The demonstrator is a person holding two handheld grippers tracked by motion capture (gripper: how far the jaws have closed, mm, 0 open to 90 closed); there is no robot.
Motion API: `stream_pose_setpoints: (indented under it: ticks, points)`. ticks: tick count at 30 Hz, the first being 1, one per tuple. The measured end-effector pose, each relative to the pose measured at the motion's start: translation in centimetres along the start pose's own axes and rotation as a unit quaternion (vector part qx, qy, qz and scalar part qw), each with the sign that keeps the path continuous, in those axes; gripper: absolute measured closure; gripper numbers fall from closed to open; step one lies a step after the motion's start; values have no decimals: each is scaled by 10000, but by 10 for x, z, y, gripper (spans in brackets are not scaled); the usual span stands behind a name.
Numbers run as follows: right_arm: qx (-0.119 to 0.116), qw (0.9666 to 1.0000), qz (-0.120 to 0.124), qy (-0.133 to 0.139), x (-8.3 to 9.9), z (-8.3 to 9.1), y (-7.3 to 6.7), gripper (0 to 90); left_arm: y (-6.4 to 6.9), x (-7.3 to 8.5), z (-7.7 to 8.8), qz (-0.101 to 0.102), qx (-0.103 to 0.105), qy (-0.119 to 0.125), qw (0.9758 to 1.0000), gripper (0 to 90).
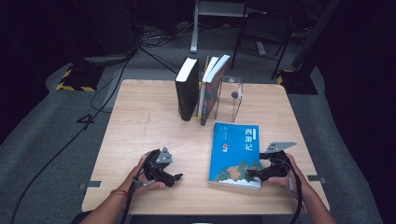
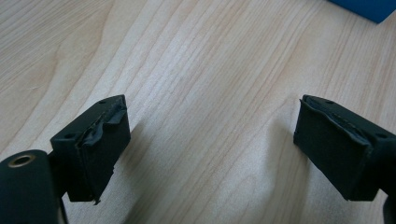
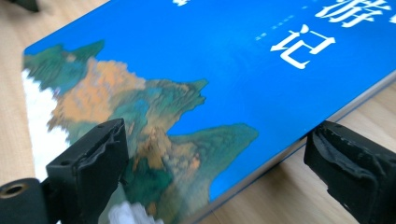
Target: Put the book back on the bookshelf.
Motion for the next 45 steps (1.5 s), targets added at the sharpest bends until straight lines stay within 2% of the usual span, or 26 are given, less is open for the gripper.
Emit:
stream_pose_setpoints:
  ticks: [6, 13, 18, 22, 23, 24, 26, 29, 34, 41, 45]
  points:
    - [-155, 9997, 175, 15, -7, -5, -24, 67, 5, -2, -3, -58, 53, -12, 10000, 109]
    - [-334, 9988, 352, 62, -12, -6, -44, 68, 12, -3, -5, -87, 111, -102, 9998, 121]
    - [-429, 9982, 397, 122, -12, -4, -44, 83, 17, -4, -6, -141, 144, -146, 9997, 164]
    - [-438, 9977, 476, 197, -11, 0, -39, 135, 26, -9, -8, -195, 316, -95, 9993, 179]
    - [-459, 9967, 642, 176, -7, 2, -37, 182, 29, -11, -8, -234, 337, -51, 9991, 190]
    - [-459, 9967, 642, 176, -7, 2, -37, 182, 29, -11, -8, -234, 337, -51, 9991, 191]
    - [-431, 9951, 879, 137, -1, 4, -34, 239, 33, -16, -7, -283, 364, 14, 9989, 195]
    - [-443, 9943, 966, 95, 3, 6, -29, 322, 36, -22, -6, -382, 363, 94, 9986, 203]
    - [-259, 9938, 1077, -78, 7, -2, -28, 334, 40, -31, -7, -474, 432, 193, 9978, 210]
    - [-207, 9935, 1123, -33, 5, -1, -28, 328, 47, -41, -9, -586, 483, 258, 9968, 219]
    - [-192, 9941, 1062, 95, 0, 2, -29, 328, 54, -50, -12, -752, 570, 270, 9952, 221]
Point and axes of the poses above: each handheld gripper's, and its own axes: z roughly backward along the jaws, x roughly out of its underside, y roughly to its right, the point moved 10 cm from there along -z, roughly forward along the jaws, and after that the axes turned 15 degrees about x, right-handed, at the moved point
